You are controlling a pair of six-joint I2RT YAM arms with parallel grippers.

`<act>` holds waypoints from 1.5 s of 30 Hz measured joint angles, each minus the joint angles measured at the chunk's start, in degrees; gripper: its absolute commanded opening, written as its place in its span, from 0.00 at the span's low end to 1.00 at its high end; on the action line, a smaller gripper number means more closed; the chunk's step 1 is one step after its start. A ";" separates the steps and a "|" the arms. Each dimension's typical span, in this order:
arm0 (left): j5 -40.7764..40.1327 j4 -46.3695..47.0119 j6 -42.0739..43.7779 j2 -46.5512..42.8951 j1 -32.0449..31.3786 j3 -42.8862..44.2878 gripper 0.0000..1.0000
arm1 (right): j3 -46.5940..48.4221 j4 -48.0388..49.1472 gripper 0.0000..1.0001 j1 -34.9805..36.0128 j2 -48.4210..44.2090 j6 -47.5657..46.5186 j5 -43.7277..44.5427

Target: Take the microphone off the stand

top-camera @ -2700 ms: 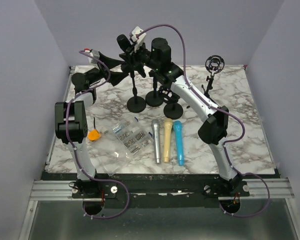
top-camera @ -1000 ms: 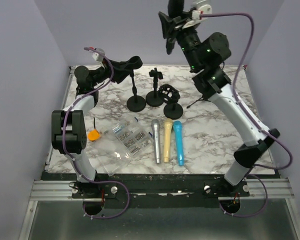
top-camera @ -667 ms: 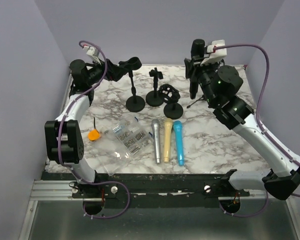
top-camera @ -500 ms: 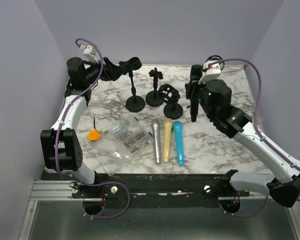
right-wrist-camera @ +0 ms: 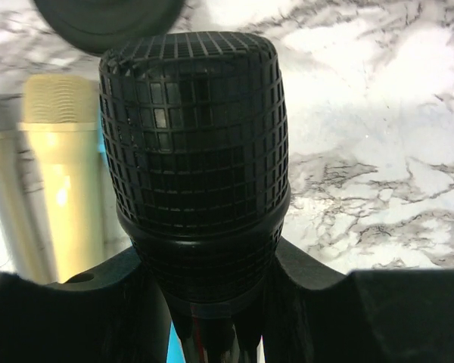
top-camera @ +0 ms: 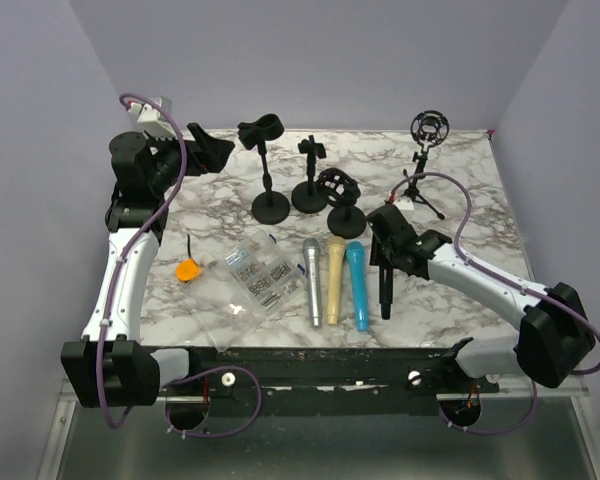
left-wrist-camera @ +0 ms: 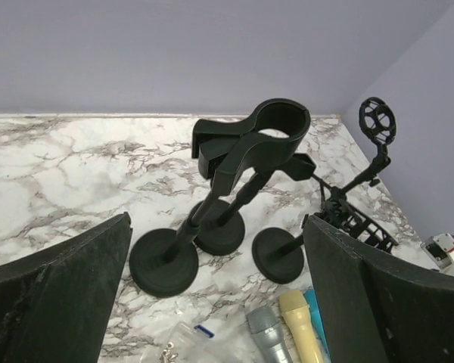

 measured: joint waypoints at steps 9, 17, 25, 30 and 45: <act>-5.53 -1.57 3.04 -6.56 -1.38 -6.05 0.92 | -4.20 3.82 0.17 -3.10 8.94 -0.02 -0.63; -5.86 -0.33 4.33 -9.92 -1.46 -6.27 0.92 | -6.73 10.14 0.33 -3.85 12.68 -0.61 -2.60; -5.73 -0.31 4.33 -9.81 -1.44 -6.29 0.92 | -7.61 14.03 0.56 -4.09 12.85 -0.24 -4.74; -5.46 -0.28 4.28 -9.75 -1.44 -6.29 0.95 | -8.17 14.95 0.65 -4.02 12.13 0.33 -5.07; -4.74 0.79 3.45 -8.31 -1.46 -6.80 0.96 | -8.20 11.19 0.79 -4.04 3.89 -0.28 -5.22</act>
